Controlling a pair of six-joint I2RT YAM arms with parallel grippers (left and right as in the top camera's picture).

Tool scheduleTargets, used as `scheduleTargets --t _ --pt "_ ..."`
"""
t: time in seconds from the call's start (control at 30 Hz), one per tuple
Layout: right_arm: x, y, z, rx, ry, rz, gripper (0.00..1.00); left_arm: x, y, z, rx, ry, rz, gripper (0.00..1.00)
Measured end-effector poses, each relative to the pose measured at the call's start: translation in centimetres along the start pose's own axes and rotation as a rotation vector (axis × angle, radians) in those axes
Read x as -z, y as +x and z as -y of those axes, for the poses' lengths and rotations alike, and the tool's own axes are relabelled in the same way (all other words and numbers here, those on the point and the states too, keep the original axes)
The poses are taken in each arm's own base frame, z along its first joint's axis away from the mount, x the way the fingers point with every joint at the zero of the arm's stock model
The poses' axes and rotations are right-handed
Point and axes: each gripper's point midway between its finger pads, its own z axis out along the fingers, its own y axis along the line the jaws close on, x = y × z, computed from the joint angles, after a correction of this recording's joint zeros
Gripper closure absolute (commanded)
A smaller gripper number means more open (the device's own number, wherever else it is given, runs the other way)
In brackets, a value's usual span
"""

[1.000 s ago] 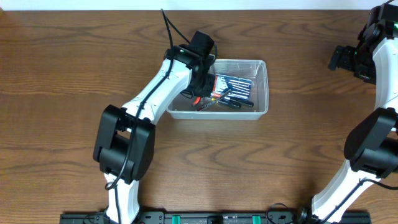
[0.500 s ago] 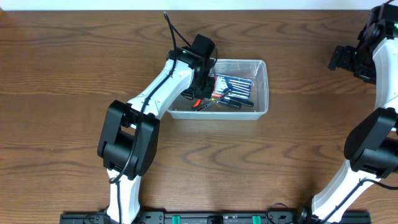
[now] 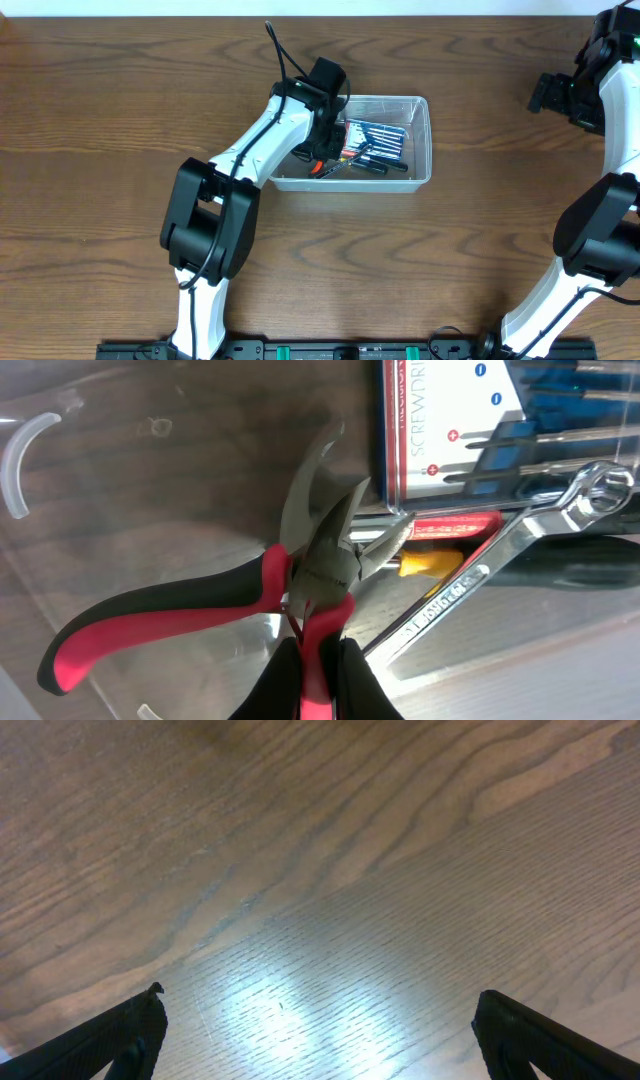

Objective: Pack container
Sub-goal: 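Lower the pliers into the container and open the left gripper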

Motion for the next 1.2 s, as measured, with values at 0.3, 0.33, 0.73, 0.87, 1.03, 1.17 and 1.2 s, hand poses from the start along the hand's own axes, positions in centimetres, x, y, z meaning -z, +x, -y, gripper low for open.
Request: scheduleTargets --t 0.3,0.33,0.73,0.87,1.03,1.17,1.2 --pt "0.0 0.0 0.0 0.000 0.000 0.000 0.01 0.0 0.0 0.0 0.000 0.000 -0.002 0.87" --pt "0.0 0.0 0.0 0.000 0.000 0.000 0.01 0.0 0.0 0.0 -0.003 0.000 -0.002 0.84" --pt "0.0 0.0 0.0 0.000 0.000 0.000 0.01 0.0 0.0 0.0 -0.007 0.000 0.001 0.58" --pt "0.0 0.0 0.0 0.000 0.000 0.000 0.01 0.0 -0.4 0.1 -0.006 0.003 0.018 0.53" --pt "0.0 0.0 0.0 0.000 0.000 0.000 0.01 0.0 -0.7 -0.2 0.001 0.003 0.026 0.45" --pt "0.0 0.0 0.0 0.000 0.000 0.000 0.01 0.1 -0.8 -0.8 0.014 0.002 0.028 0.41" --pt "0.0 0.0 0.0 0.000 0.000 0.000 0.01 0.1 -0.9 -1.0 0.018 0.000 0.029 0.41"
